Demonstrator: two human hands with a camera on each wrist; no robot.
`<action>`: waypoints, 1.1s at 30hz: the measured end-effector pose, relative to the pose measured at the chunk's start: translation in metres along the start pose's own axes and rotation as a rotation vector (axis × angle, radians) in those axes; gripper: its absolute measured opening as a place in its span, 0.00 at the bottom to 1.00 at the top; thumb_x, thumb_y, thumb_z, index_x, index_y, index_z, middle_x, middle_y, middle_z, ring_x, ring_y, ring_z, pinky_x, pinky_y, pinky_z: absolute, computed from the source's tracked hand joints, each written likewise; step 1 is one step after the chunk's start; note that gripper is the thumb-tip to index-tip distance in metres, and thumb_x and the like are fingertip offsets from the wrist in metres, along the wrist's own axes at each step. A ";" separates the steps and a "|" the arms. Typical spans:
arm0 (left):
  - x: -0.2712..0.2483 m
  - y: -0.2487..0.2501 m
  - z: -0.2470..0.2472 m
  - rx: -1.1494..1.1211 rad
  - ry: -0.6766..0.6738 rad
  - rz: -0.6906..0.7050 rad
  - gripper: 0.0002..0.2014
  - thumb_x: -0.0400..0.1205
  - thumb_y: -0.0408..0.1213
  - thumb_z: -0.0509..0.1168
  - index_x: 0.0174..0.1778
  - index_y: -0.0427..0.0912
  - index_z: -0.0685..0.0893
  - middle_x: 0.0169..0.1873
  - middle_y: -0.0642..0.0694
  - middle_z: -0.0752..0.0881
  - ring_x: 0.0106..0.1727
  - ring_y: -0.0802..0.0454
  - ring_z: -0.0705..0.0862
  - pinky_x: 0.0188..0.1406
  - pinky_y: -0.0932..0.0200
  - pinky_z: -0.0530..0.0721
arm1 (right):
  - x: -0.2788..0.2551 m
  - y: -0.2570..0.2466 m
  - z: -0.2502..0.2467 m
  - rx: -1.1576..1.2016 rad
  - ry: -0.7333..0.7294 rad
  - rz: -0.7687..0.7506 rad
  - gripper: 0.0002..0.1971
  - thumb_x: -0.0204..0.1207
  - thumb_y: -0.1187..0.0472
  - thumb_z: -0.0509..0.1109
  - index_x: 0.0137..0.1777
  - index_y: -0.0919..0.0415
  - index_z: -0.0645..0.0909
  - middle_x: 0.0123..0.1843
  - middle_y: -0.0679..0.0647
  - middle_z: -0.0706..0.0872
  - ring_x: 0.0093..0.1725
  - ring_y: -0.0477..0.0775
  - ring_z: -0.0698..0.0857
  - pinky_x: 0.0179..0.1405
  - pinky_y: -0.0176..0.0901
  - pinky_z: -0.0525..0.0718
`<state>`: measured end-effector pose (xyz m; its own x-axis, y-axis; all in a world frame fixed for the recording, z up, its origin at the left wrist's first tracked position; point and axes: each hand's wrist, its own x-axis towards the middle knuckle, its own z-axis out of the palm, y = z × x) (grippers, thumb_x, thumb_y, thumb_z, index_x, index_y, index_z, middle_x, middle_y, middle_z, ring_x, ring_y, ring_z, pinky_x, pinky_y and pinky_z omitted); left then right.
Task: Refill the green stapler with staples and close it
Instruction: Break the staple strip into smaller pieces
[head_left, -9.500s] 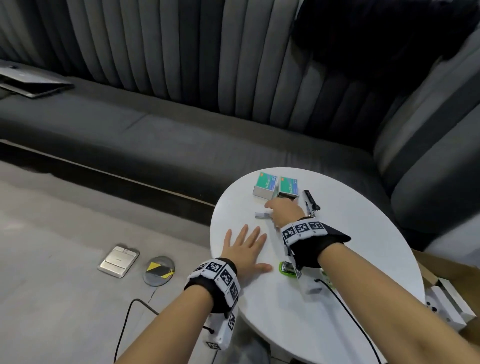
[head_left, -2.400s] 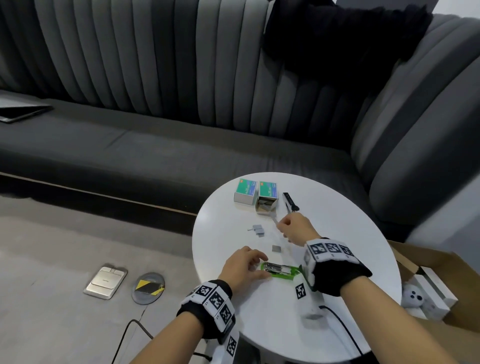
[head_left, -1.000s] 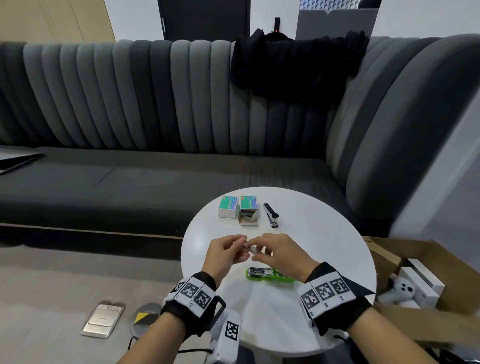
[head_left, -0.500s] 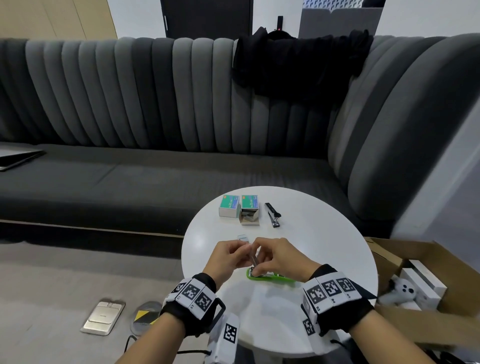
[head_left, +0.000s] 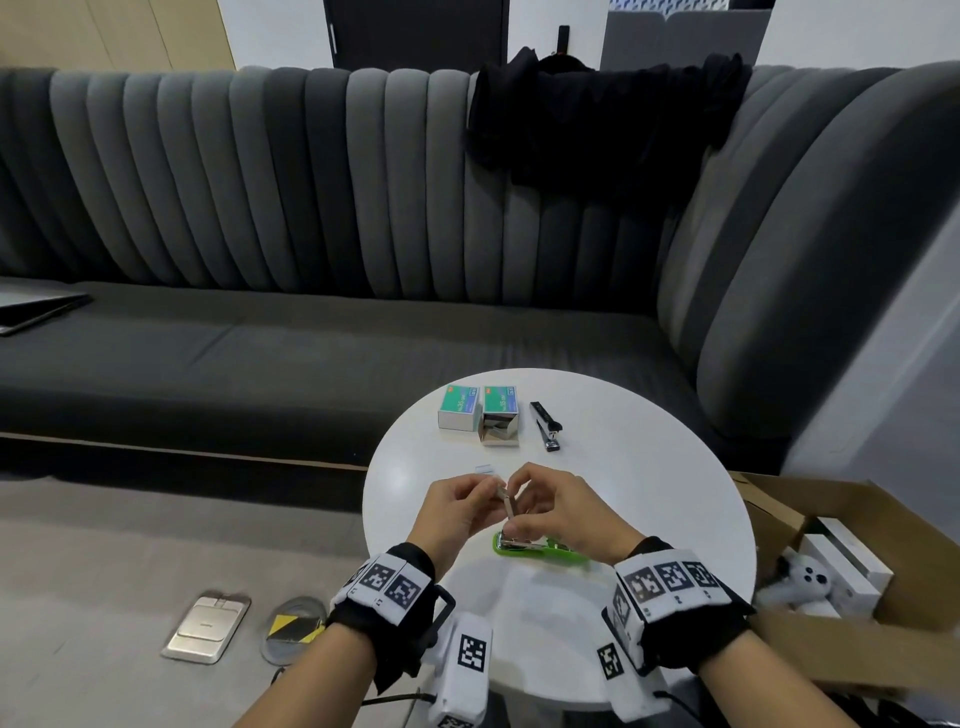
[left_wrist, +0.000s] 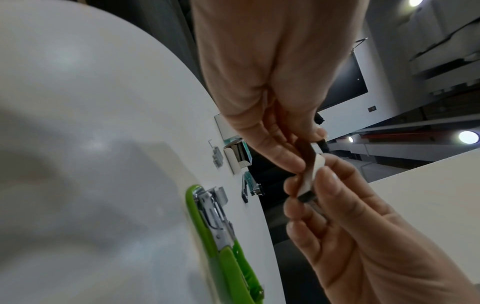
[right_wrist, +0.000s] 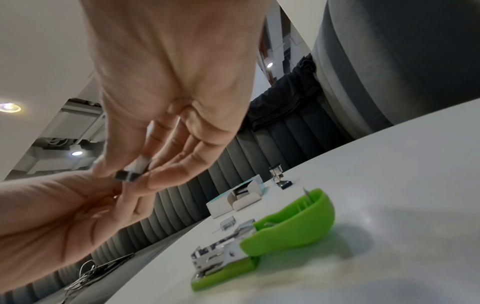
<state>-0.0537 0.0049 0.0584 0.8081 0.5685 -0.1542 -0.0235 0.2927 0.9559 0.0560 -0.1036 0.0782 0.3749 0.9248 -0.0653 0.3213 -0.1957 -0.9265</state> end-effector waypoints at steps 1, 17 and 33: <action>0.000 0.000 -0.001 -0.006 -0.009 -0.007 0.10 0.83 0.30 0.58 0.41 0.32 0.83 0.32 0.42 0.86 0.32 0.55 0.88 0.38 0.67 0.87 | -0.001 0.000 0.000 0.032 -0.004 0.003 0.14 0.65 0.70 0.77 0.41 0.52 0.78 0.33 0.53 0.85 0.32 0.48 0.83 0.37 0.35 0.84; -0.002 -0.002 -0.009 -0.109 -0.161 -0.160 0.06 0.78 0.20 0.60 0.44 0.30 0.83 0.34 0.41 0.87 0.33 0.53 0.89 0.37 0.65 0.88 | 0.003 0.004 -0.002 0.156 -0.129 0.074 0.11 0.68 0.76 0.73 0.39 0.60 0.78 0.26 0.49 0.86 0.28 0.45 0.86 0.30 0.32 0.84; 0.017 -0.017 -0.023 0.115 0.048 -0.174 0.09 0.76 0.16 0.62 0.38 0.33 0.81 0.34 0.38 0.80 0.32 0.51 0.86 0.31 0.70 0.87 | 0.009 0.015 -0.012 0.238 0.057 0.102 0.15 0.68 0.80 0.70 0.33 0.63 0.70 0.28 0.54 0.90 0.23 0.50 0.85 0.26 0.36 0.86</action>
<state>-0.0535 0.0273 0.0343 0.7653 0.5537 -0.3283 0.1830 0.3018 0.9357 0.0745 -0.1025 0.0677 0.4456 0.8830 -0.1476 0.0686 -0.1981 -0.9778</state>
